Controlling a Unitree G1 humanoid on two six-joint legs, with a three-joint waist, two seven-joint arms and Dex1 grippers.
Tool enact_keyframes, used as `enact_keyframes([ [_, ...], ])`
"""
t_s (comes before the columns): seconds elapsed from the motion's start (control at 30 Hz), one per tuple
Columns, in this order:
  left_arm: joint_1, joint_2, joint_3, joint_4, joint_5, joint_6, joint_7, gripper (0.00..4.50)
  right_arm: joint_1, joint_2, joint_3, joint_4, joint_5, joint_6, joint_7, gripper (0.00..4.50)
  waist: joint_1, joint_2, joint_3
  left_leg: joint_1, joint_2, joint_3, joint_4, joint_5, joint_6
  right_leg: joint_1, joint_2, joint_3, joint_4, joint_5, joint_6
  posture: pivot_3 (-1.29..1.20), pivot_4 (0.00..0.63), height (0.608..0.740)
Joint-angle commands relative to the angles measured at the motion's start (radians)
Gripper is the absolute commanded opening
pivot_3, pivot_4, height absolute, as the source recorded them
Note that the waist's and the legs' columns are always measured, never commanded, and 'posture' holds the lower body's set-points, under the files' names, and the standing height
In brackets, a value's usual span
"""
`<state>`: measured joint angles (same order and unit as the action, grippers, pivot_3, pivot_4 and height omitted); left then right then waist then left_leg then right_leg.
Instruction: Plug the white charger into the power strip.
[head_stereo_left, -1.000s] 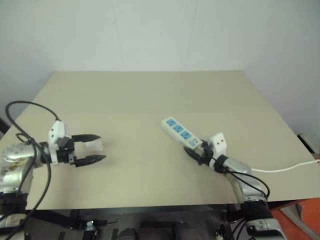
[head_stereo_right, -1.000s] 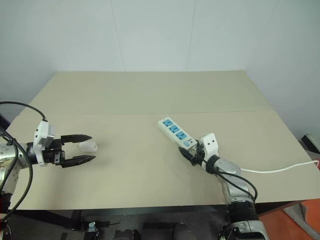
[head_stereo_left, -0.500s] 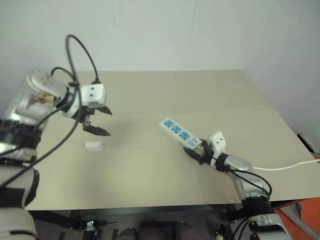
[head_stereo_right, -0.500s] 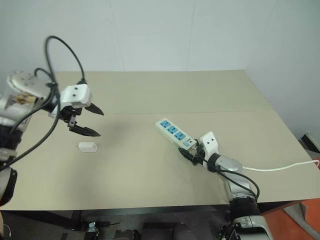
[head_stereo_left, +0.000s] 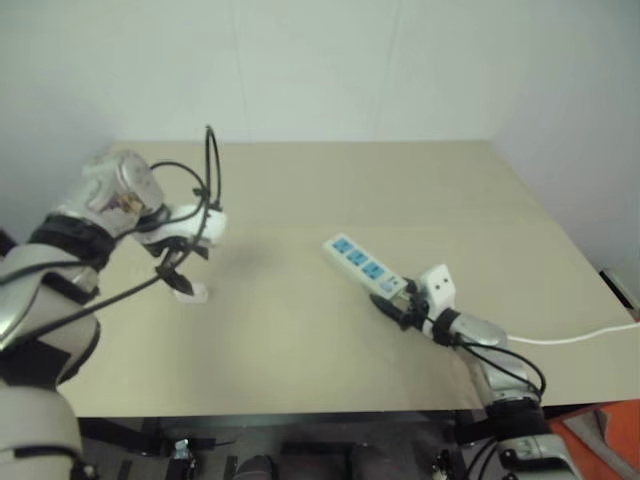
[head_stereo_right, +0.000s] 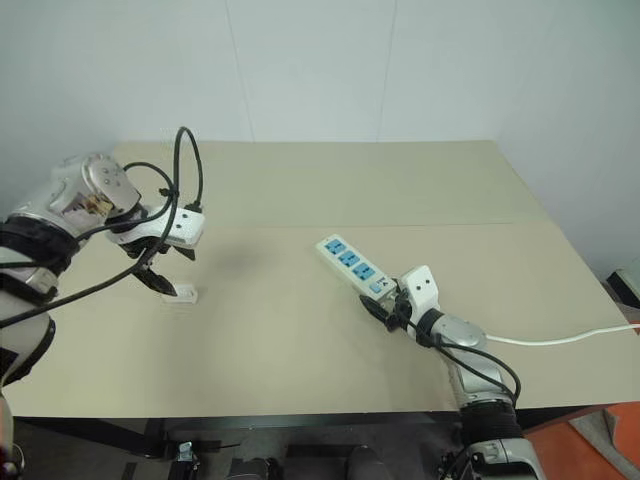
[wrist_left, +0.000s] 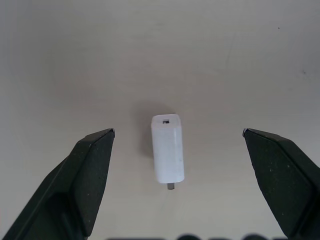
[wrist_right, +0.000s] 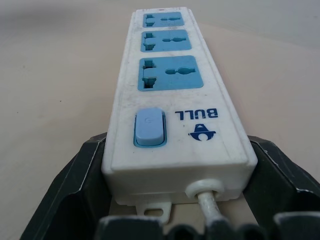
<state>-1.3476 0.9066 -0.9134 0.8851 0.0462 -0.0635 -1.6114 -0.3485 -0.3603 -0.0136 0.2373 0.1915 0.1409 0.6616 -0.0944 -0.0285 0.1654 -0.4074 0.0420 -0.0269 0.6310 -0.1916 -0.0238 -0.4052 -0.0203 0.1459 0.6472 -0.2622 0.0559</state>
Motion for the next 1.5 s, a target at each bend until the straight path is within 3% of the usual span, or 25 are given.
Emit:
enact_keyframes([
  [0.03, -0.013, -0.025, -0.004, 0.062, 0.022, -0.045, -0.003, 4.5, 0.009, 0.014, -0.034, -0.024, 0.052, 0.056, -0.011, 3.42, 0.0, 0.0, 0.0, 0.0, 0.0, 0.0, 0.0, 0.0, 0.0, 0.0, 0.0, 0.0, 0.0, 0.0, 0.0, 0.0, 0.15, 0.74],
  [0.43, 0.001, -0.159, 0.126, 0.245, 0.279, -0.167, 0.055, 4.5, 0.017, -0.004, -0.02, -0.022, 0.039, 0.064, -0.008, 3.42, 0.003, 0.0, 0.0, -0.001, -0.001, 0.0, 0.002, 0.0, 0.0, 0.0, 0.0, 0.0, 0.0, 0.0, 0.0, 0.0, 0.15, 0.74],
  [0.93, 0.012, -0.228, 0.17, 0.325, 0.471, -0.256, 0.138, 4.5, 0.016, -0.008, -0.012, -0.02, 0.032, 0.068, -0.011, 3.42, 0.009, 0.0, 0.0, -0.001, -0.001, -0.001, 0.002, 0.0, 0.0, 0.001, 0.0, 0.0, 0.0, 0.0, 0.0, 0.0, 0.15, 0.74],
  [1.03, 0.012, -0.241, 0.181, 0.338, 0.489, -0.267, 0.138, 3.91, 0.014, -0.007, -0.012, -0.019, 0.033, 0.07, -0.012, 3.42, 0.01, 0.0, 0.0, -0.001, -0.001, -0.001, 0.002, 0.0, 0.0, 0.001, 0.0, 0.0, 0.0, 0.0, 0.0, 0.0, 0.15, 0.74],
  [1.33, 0.019, -0.264, 0.197, 0.375, 0.538, -0.273, 0.187, 0.99, 0.016, -0.011, -0.017, -0.024, 0.033, 0.076, -0.017, 3.42, 0.013, 0.0, 0.0, -0.001, -0.001, -0.001, 0.002, 0.0, 0.0, 0.001, 0.0, 0.0, 0.001, 0.0, 0.0, 0.0, 0.15, 0.74],
  [1.5, 0.019, -0.266, 0.237, 0.374, 0.531, -0.275, 0.21, 0.99, 0.019, -0.017, -0.018, -0.031, 0.036, 0.079, -0.013, 3.42, 0.02, 0.0, 0.0, 0.0, -0.001, -0.001, 0.002, 0.0, 0.0, 0.001, 0.0, 0.0, 0.002, 0.0, 0.0, 0.0, 0.15, 0.74],
])
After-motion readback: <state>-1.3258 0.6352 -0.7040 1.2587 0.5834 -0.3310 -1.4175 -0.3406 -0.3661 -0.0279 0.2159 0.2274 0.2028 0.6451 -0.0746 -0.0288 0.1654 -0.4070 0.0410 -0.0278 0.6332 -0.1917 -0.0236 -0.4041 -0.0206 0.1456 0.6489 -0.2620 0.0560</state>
